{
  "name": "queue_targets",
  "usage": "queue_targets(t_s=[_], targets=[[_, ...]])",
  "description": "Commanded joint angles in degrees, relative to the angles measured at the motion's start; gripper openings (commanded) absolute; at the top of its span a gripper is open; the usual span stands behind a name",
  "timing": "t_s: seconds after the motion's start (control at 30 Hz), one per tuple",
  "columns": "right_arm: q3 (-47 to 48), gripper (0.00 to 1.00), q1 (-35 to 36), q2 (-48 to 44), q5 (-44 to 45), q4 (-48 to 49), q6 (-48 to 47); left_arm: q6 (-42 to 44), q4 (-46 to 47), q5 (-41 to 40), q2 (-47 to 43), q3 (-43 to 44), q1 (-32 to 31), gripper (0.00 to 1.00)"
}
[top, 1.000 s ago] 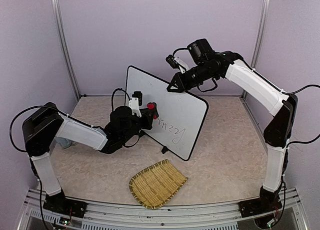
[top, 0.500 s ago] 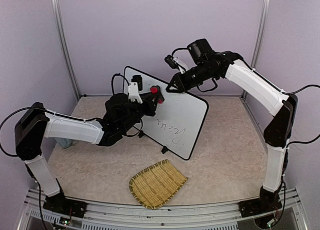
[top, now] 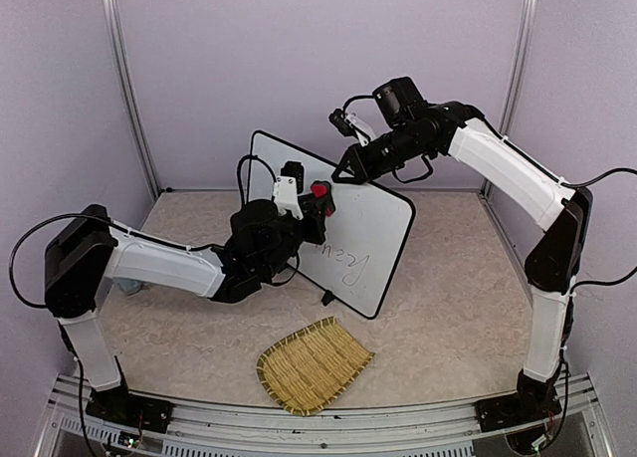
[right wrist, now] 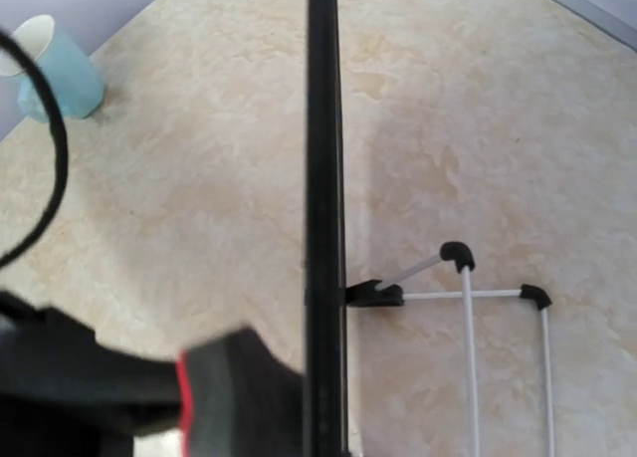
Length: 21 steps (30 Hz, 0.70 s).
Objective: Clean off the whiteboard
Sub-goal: Erase the center of the whiteboard.
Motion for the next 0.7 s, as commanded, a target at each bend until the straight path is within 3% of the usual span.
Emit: queue_targets(t_s=[0.0, 0.4, 0.67], targets=[[-2.5, 0.00, 3.6, 2.3, -10.0, -3.7, 1.9, -0.2, -3.8, -2.4, 4.0, -0.6, -0.6, 0.20], [-2.4, 0.00, 3.7, 2.4, -10.0, -3.7, 2.0, -5.9, -3.6, -7.2, 7.4, -7.9, -0.7, 0.19], [-2.5, 0.00, 4.0, 2.4, -9.9, -3.7, 2.1, -2.6, -2.6, -6.0, 4.6, -5.6, 0.4, 0.19]])
